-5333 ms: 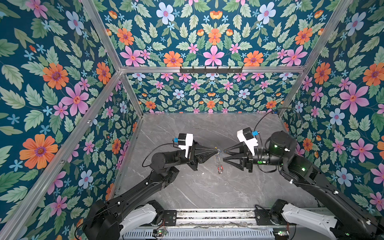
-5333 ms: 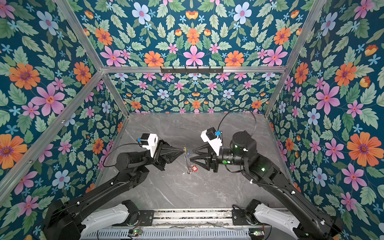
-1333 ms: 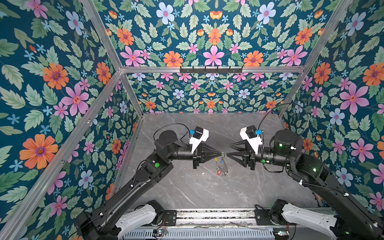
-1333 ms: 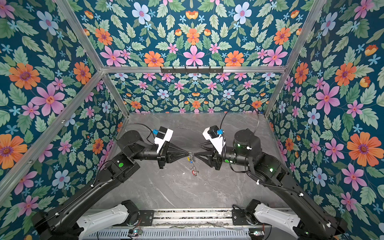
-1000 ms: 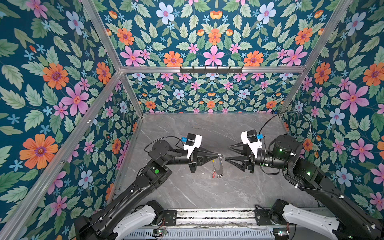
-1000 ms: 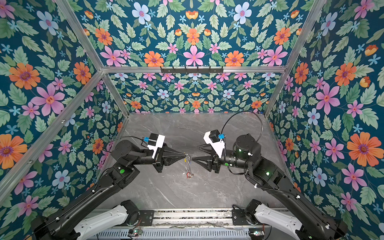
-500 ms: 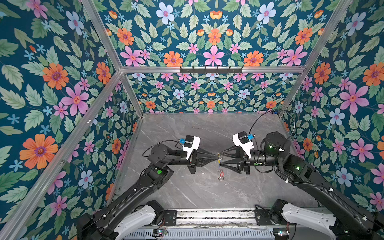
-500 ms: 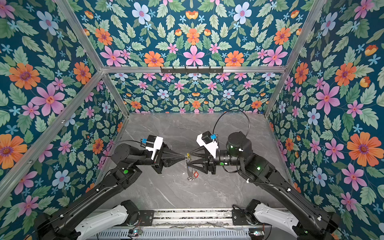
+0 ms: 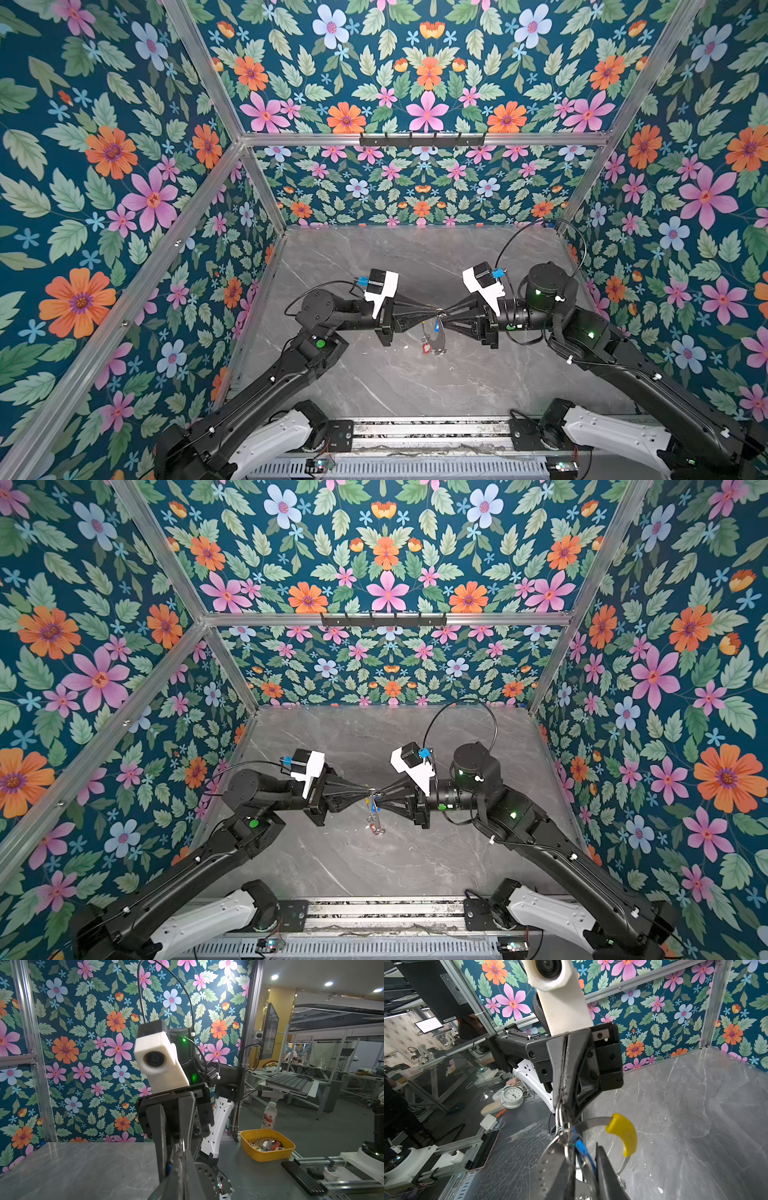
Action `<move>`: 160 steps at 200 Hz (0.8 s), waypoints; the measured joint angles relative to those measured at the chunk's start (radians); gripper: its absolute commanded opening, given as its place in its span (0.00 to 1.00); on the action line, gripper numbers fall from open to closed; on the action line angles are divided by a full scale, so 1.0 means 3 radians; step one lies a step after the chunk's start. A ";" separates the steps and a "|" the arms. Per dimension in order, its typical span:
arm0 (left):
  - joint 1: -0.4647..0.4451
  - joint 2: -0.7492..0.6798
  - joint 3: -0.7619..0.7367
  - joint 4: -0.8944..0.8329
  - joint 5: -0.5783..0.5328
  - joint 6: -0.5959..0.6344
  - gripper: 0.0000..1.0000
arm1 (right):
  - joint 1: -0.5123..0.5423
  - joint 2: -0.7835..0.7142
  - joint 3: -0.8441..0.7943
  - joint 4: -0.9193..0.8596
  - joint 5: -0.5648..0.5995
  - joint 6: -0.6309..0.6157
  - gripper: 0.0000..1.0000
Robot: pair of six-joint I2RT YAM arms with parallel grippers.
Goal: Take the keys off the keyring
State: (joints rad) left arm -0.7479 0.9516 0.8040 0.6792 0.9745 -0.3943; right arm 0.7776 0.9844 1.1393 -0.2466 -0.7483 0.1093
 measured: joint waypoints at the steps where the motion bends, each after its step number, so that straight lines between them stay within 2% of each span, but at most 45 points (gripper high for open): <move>1: 0.0000 -0.0001 0.0000 0.0001 -0.0004 0.0000 0.00 | 0.0000 0.0000 0.0000 0.0000 0.0000 0.0000 0.14; 32: 0.0000 -0.0003 -0.0010 0.0020 -0.0079 0.0000 0.00 | 0.0000 -0.0010 -0.0009 -0.0001 0.0027 0.0008 0.00; 160: 0.0001 0.0125 -0.0254 0.0778 -0.0278 -0.0352 0.00 | 0.0001 0.0159 0.0053 -0.0015 -0.0025 0.0039 0.00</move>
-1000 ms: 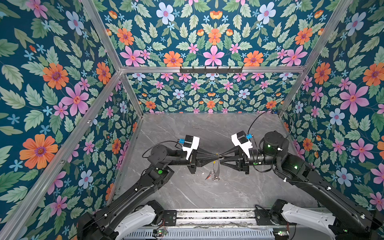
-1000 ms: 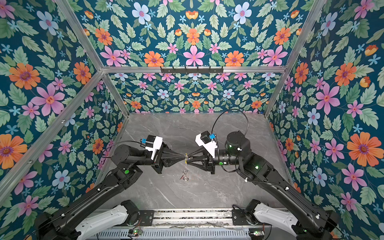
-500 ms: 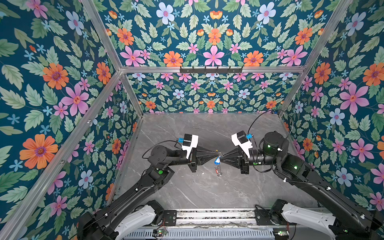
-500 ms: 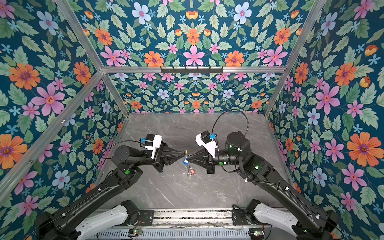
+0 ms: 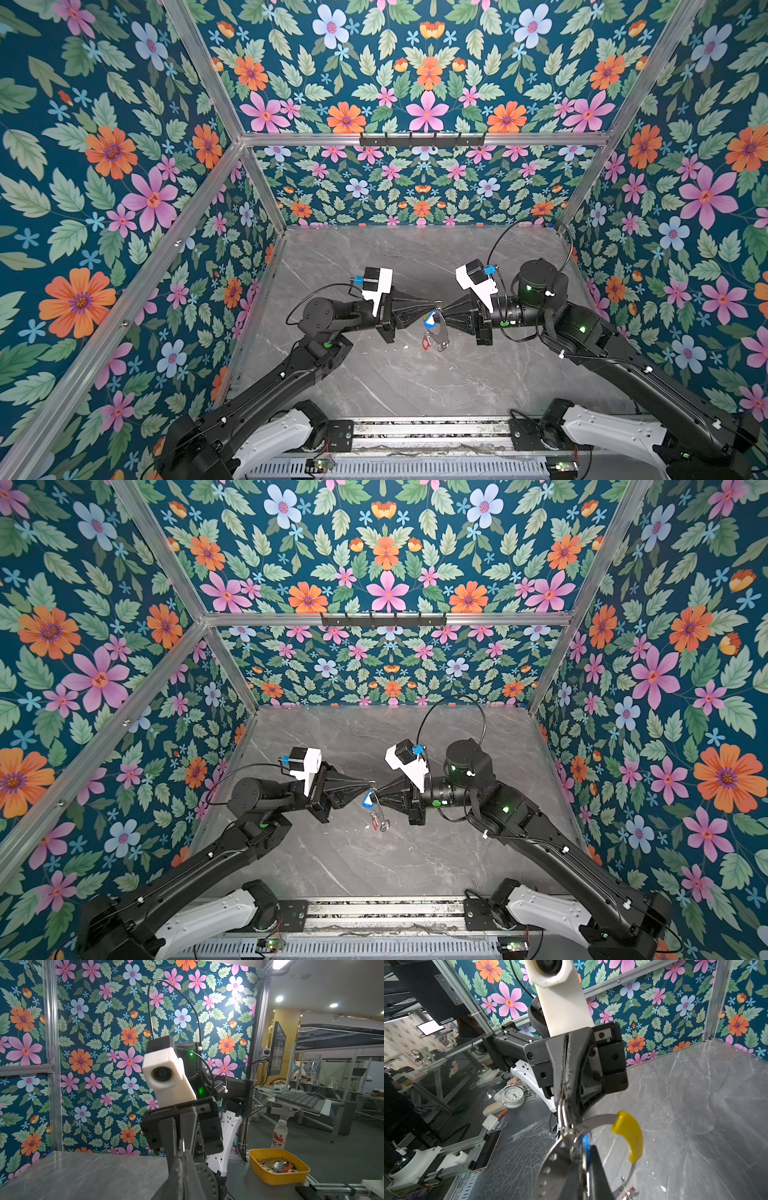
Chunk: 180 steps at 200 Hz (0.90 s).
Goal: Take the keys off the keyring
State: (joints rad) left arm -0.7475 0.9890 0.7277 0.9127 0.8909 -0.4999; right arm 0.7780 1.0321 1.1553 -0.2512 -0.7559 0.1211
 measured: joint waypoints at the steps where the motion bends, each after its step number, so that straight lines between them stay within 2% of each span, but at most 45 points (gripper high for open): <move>1: 0.0000 0.0001 -0.0001 0.0004 0.0000 -0.0004 0.00 | 0.0000 0.0001 0.0000 0.0000 0.0000 0.0000 0.00; 58: 0.0009 0.0058 -0.0018 0.0128 0.0014 -0.0132 0.00 | 0.0015 0.0015 -0.0022 0.0025 0.0060 0.0038 0.00; 65: 0.0011 0.0064 -0.0017 0.0140 0.0024 -0.0141 0.00 | 0.0015 -0.0006 -0.0025 0.0020 0.0095 0.0050 0.08; 84: 0.0011 0.0075 -0.0011 0.0188 0.0055 -0.0142 0.00 | 0.0015 -0.0088 -0.0020 -0.0061 0.0206 0.0098 0.37; 100: 0.0011 0.0079 -0.0005 0.0271 0.0069 -0.0142 0.00 | 0.0015 -0.0153 0.0011 -0.0174 0.0295 0.0081 0.47; 138: 0.0010 0.0108 -0.0006 0.0278 0.0081 -0.0127 0.00 | 0.0015 -0.0444 0.0006 -0.0252 0.0507 -0.0020 0.52; 180: 0.0010 0.0136 -0.0123 0.0360 0.0074 -0.0079 0.00 | 0.0015 -0.0577 -0.0098 0.0053 0.0690 -0.0034 0.54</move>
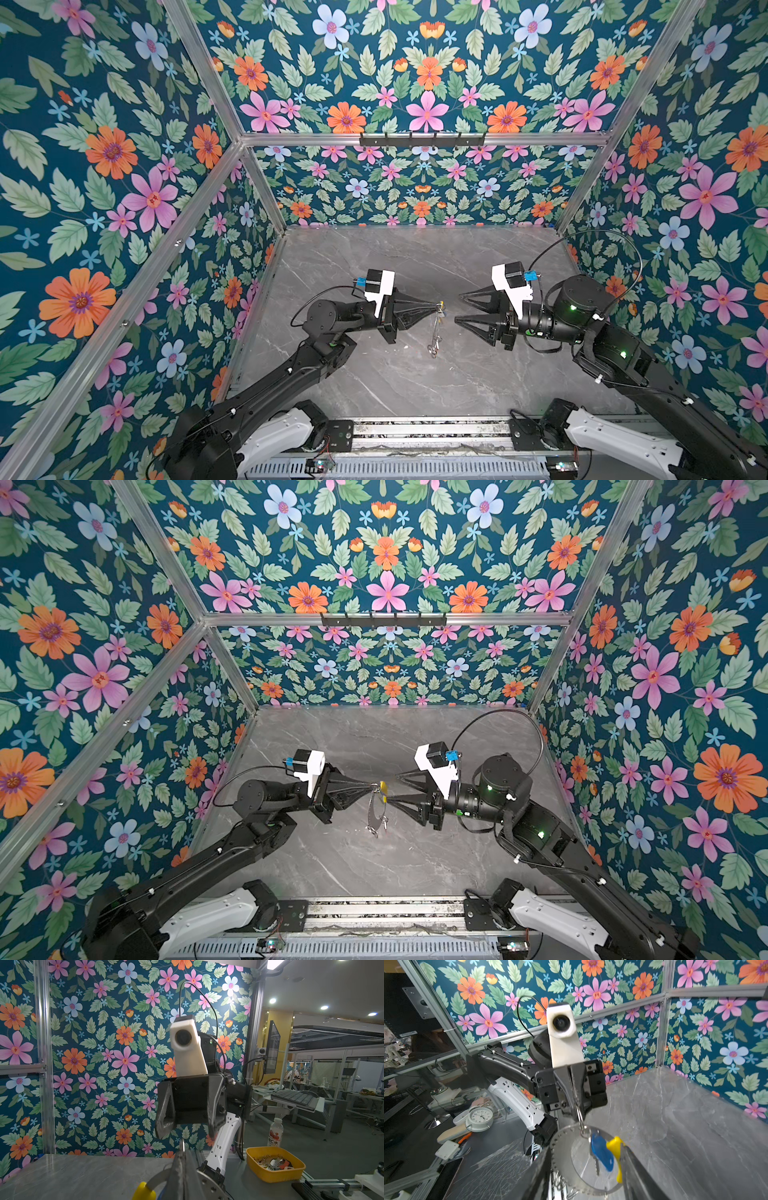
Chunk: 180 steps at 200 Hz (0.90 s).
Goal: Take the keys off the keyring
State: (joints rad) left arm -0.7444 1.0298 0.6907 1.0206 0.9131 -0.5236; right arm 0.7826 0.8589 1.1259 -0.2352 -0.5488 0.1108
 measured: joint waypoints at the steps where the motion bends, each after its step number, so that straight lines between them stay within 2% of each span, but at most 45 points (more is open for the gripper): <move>1: -0.0001 0.0001 -0.0001 0.0004 -0.0001 -0.0001 0.00 | 0.0000 0.0004 0.0003 0.0004 -0.0001 0.0001 0.54; 41: -0.0001 0.0019 -0.0043 0.0128 -0.0045 -0.0001 0.00 | -0.0104 0.0251 0.0052 0.0224 -0.0326 0.0159 0.43; 75: -0.0001 0.0029 -0.0093 0.0193 -0.0093 -0.0010 0.00 | -0.0144 0.0319 0.0043 0.0374 -0.0605 0.0273 0.29; 93: -0.0001 0.0031 -0.0107 0.0221 -0.0114 -0.0014 0.00 | -0.0156 0.0346 0.0028 0.0427 -0.0657 0.0318 0.23; 128: -0.0001 0.0043 -0.0121 0.0301 -0.0140 -0.0031 0.00 | -0.0155 0.0369 0.0003 0.0448 -0.0704 0.0395 0.17; 180: 0.0001 0.0071 -0.0135 0.0365 -0.0142 -0.0111 0.00 | -0.0161 0.0399 -0.0042 0.0472 -0.0699 0.0413 0.00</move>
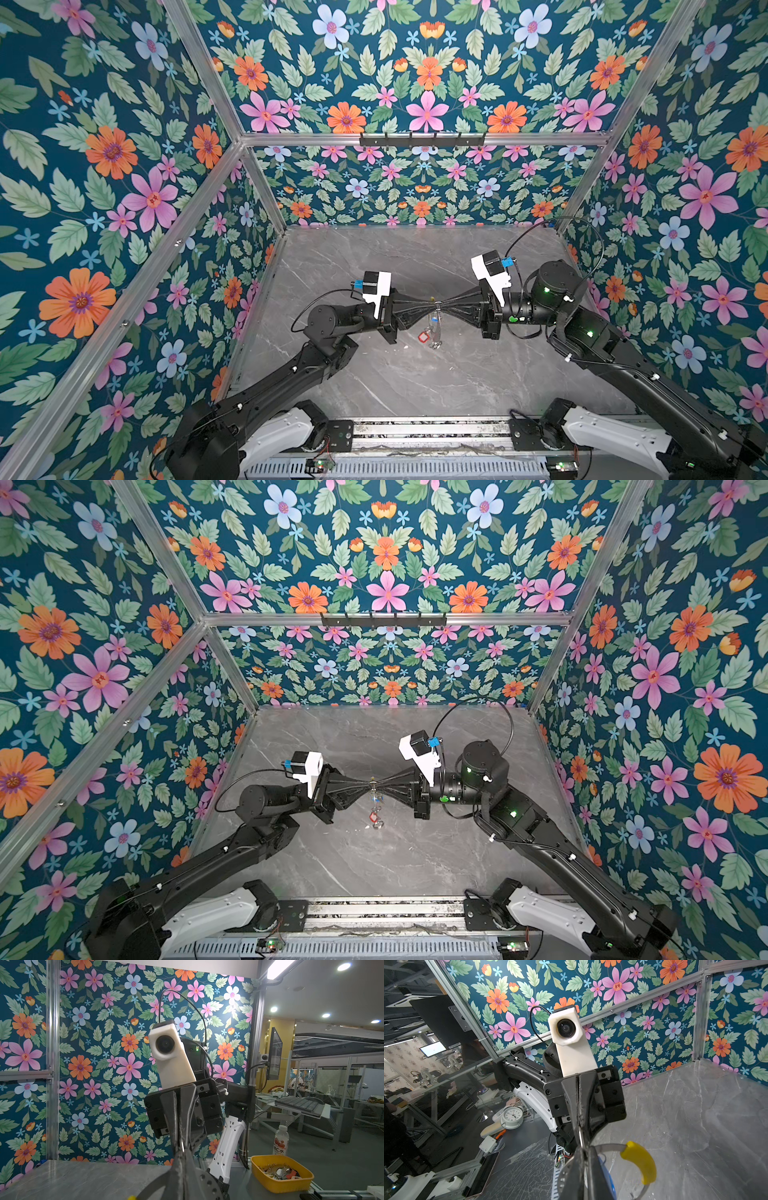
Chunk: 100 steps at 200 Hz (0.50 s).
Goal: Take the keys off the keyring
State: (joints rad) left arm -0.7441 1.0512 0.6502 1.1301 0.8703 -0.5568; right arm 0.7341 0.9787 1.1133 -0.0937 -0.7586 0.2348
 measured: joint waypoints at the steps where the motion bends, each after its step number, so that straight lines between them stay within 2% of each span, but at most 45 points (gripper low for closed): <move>1: 0.0000 0.0000 0.0000 0.0001 -0.0001 -0.0003 0.00 | 0.0000 0.0000 0.0000 0.0001 0.0000 0.0000 0.00; 37: 0.0000 0.0029 -0.0003 0.0079 -0.0006 -0.0053 0.00 | -0.0001 0.0019 0.0032 -0.0024 0.0003 -0.0008 0.00; 56: 0.0000 0.0028 0.0017 0.0042 -0.0014 -0.0055 0.22 | 0.0001 0.0025 0.0116 -0.0172 0.0041 -0.0024 0.00; 65: 0.0005 0.0020 0.0024 -0.0005 -0.0013 -0.0037 0.29 | 0.0006 0.0024 0.0170 -0.0305 0.0048 -0.0027 0.00; 100: 0.0061 0.0027 0.0094 -0.0271 0.0019 -0.0053 0.35 | 0.0005 0.0055 0.0460 -0.0932 0.0299 -0.0215 0.00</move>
State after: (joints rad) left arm -0.7258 1.0592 0.6785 1.0489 0.8761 -0.5728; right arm 0.7357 0.9951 1.2514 -0.3733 -0.6689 0.1703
